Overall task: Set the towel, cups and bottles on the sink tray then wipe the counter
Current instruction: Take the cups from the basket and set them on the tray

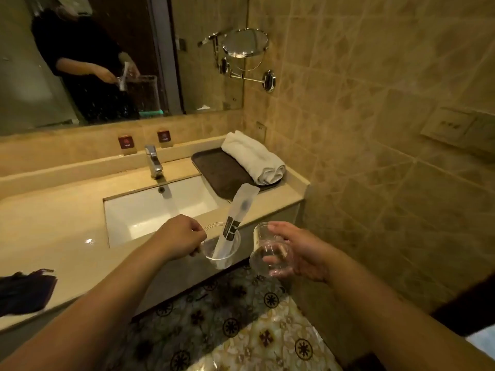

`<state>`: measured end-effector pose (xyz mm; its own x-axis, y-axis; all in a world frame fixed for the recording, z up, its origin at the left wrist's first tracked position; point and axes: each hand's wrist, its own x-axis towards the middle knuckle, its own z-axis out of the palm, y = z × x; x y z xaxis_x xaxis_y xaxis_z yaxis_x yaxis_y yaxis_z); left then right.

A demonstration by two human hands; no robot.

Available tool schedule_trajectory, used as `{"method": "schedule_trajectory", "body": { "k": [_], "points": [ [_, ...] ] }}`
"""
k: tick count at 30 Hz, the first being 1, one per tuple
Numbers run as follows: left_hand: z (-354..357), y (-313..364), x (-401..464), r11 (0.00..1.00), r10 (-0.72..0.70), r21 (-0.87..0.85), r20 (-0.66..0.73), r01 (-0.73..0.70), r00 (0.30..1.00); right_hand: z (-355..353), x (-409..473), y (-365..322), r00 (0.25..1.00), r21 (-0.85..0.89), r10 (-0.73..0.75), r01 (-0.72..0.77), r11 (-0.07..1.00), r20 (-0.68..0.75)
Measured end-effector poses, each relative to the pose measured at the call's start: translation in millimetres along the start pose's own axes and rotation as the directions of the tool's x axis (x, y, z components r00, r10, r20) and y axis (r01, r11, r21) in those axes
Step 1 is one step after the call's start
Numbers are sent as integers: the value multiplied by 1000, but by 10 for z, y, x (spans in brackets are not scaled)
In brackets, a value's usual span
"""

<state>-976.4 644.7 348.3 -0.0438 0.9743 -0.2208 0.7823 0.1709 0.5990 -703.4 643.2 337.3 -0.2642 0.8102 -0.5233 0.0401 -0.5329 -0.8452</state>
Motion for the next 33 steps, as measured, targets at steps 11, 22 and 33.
{"method": "schedule_trajectory", "body": {
  "k": [11, 22, 33],
  "points": [
    [-181, -335, 1546, 979, -196, -59, -55, 193, 979, 109, 2056, -588, 981, 256, 146, -175, 951, 129],
    [-483, -42, 3738, 956, -293, -67, -112, 287, 949, -422, 4125, -1686, 937, 255, 159, -243, 936, 310],
    [-520, -244, 5753, 932, -363, -91, -216, 352, 906, -506, 5503, -2042, 946, 253, 313, -324, 911, 84]
  ]
}}
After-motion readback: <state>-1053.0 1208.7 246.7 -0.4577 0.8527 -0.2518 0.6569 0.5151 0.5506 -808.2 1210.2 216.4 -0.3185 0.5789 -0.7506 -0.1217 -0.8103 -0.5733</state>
